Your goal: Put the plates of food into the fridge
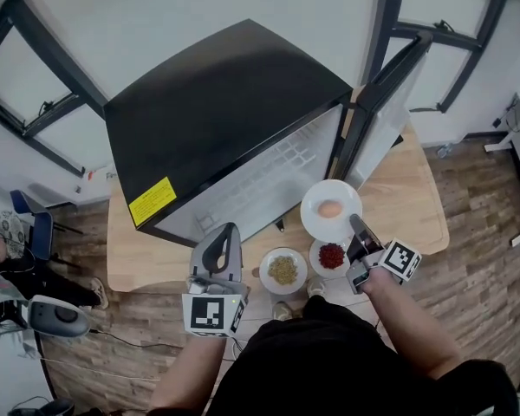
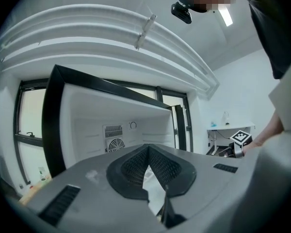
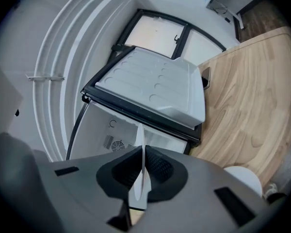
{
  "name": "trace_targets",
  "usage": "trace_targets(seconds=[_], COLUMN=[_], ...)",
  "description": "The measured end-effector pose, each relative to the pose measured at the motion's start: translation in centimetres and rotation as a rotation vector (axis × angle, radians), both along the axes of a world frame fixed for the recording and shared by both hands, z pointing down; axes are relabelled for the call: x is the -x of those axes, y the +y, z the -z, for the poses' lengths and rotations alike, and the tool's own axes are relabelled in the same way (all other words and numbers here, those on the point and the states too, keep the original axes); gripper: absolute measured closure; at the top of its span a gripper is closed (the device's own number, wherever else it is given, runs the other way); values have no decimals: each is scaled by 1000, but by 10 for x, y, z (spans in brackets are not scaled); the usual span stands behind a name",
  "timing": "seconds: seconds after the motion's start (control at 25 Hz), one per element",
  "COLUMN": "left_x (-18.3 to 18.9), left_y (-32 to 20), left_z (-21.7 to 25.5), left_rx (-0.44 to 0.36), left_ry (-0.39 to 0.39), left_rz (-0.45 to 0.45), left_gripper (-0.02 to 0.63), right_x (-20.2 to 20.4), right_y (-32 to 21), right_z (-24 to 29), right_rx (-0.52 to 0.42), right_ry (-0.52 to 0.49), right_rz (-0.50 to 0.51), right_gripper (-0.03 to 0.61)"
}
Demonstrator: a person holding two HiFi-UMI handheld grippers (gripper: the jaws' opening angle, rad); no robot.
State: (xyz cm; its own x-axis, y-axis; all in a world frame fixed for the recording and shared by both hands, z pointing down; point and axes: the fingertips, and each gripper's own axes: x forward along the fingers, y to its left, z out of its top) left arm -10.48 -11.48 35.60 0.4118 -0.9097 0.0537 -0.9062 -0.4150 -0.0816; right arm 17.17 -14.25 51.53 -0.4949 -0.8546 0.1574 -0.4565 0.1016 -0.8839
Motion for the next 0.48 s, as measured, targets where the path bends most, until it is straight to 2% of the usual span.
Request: trace_targets(seconds=[0.16,0.28,0.48], left_x=[18,34,56], left_y=[7,13,24], left_z=[5,6,11], left_rx=[-12,-14,-9], left_ry=[1,0,8], left_rz=[61,109,177], left_gripper=[609,609,609], right_x=[26,43,79], right_y=[-17,-25,-39], right_z=[9,8,18], right_rx=[-51,-18,-44], right_ry=[7,-17,-43], right_rz=[83,98,184], right_gripper=[546,546,546])
